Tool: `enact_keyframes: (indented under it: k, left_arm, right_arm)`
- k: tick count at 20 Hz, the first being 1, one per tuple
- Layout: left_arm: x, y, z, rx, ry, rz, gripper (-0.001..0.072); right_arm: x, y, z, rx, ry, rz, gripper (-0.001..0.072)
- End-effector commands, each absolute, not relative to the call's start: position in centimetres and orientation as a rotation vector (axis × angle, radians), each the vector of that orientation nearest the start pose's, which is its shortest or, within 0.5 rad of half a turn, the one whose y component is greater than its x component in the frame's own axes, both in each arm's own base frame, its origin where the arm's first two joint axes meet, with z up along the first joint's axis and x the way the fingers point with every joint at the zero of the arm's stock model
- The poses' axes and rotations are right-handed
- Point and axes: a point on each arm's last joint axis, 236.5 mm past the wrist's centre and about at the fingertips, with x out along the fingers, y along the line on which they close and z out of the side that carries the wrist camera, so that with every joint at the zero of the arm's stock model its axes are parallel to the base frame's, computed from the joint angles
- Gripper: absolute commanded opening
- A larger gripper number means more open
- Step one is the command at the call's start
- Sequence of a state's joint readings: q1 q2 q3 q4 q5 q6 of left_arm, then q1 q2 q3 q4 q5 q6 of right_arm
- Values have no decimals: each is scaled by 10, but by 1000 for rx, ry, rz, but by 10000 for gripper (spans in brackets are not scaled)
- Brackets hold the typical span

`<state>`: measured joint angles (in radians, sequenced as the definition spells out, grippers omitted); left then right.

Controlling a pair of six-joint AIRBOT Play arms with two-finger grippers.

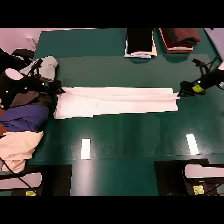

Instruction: Fold the shirts.

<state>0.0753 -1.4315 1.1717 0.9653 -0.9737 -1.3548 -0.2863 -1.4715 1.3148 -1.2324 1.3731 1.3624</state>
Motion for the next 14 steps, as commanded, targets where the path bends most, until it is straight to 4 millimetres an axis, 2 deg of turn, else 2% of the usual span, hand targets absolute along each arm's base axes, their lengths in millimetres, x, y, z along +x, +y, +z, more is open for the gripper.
enact_keyframes:
  k: [1,3,4,5,6,8,11,12,14]
  left_arm:
    - [472,-78,-4,-444,1061,-266,25]
    - [474,-77,-3,-443,1053,-262,26]
    - [471,-79,-4,-446,1068,-270,123]
    - [466,-82,-4,-450,1086,-281,451]
    - [462,-85,-1,-450,1110,-298,515]
    - [456,-89,13,-429,1138,-338,360]
    - [451,-98,35,-404,1121,-394,27]
    - [450,-102,37,-398,1118,-403,26]
    - [445,-118,36,-380,1129,-433,25]
  right_arm:
    - [410,-16,-20,338,1432,161,14]
    - [420,-18,-20,337,1411,157,21]
    - [423,-19,-18,335,1399,154,149]
    - [425,-24,-16,340,1382,144,372]
    - [425,-25,-12,359,1373,147,455]
    - [419,-33,-5,395,1366,177,455]
    - [390,-56,-11,465,1443,178,459]
    - [379,-63,-20,497,1468,166,532]
    - [364,-69,-42,591,1479,143,553]
